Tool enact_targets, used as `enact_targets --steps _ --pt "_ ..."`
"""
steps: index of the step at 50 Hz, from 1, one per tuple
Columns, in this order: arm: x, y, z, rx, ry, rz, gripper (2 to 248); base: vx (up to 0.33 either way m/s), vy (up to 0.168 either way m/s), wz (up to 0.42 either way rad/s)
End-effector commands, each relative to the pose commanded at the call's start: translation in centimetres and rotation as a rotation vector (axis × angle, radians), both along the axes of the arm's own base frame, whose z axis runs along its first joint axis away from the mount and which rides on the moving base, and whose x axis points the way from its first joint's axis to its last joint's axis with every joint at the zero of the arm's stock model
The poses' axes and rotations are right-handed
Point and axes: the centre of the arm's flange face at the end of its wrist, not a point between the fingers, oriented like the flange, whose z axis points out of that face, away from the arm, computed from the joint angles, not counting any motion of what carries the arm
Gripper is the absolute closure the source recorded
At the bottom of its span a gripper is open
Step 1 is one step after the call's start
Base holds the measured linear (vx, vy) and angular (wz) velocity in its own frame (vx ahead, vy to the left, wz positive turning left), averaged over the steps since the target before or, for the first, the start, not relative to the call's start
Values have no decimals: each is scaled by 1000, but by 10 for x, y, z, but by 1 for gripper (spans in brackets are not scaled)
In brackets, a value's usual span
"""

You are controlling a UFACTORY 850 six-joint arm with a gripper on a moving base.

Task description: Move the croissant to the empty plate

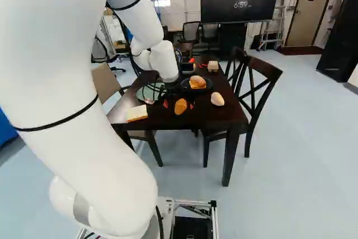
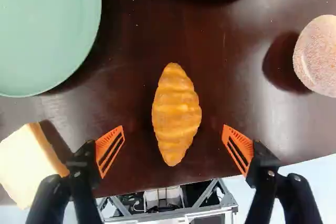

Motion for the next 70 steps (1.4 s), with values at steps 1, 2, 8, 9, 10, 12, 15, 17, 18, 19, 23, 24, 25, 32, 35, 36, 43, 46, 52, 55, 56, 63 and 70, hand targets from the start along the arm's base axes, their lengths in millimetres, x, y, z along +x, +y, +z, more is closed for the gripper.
enact_targets --steps 1,2,8,9,10,12,15,17,18,19,23,24,25,32,35,36,43,46,52,55,56,63,70 --pt "1 0 0 0 3 0 3 0 0 0" --pt "2 0 0 1 6 1 3 0 0 0" --pt "8 0 0 2 18 3 3 0 0 0" --pt "9 0 0 2 19 3 3 0 0 0" --pt "10 0 0 2 19 3 3 0 0 0" --pt "12 0 0 2 20 4 3 0 0 0" --pt "16 0 0 2 22 5 3 0 0 0" --pt "18 0 0 3 23 6 3 0 0 0" --pt "19 0 0 3 24 6 3 0 0 0" --pt "20 0 0 3 25 6 3 0 0 0" --pt "19 0 -1 3 29 6 3 0 0 0" --pt "19 0 -1 3 30 6 3 0 0 0" --pt "19 0 -1 3 31 6 3 0 0 0" --pt "18 0 -1 4 38 6 3 0 0 0" --pt "18 0 -1 4 39 6 3 0 0 0" --pt "18 0 -1 4 39 6 3 0 0 0" --pt "18 0 -1 4 39 6 14 0 0 0" --pt "19 0 -1 4 37 6 26 0 0 0" --pt "20 0 0 3 26 6 38 0 0 0" --pt "20 0 0 3 24 6 50 0 0 0" --pt "20 0 0 3 24 6 50 0 0 0" --pt "20 0 0 3 24 6 62 0 0 0" --pt "20 0 0 3 24 6 75 0 0 0"
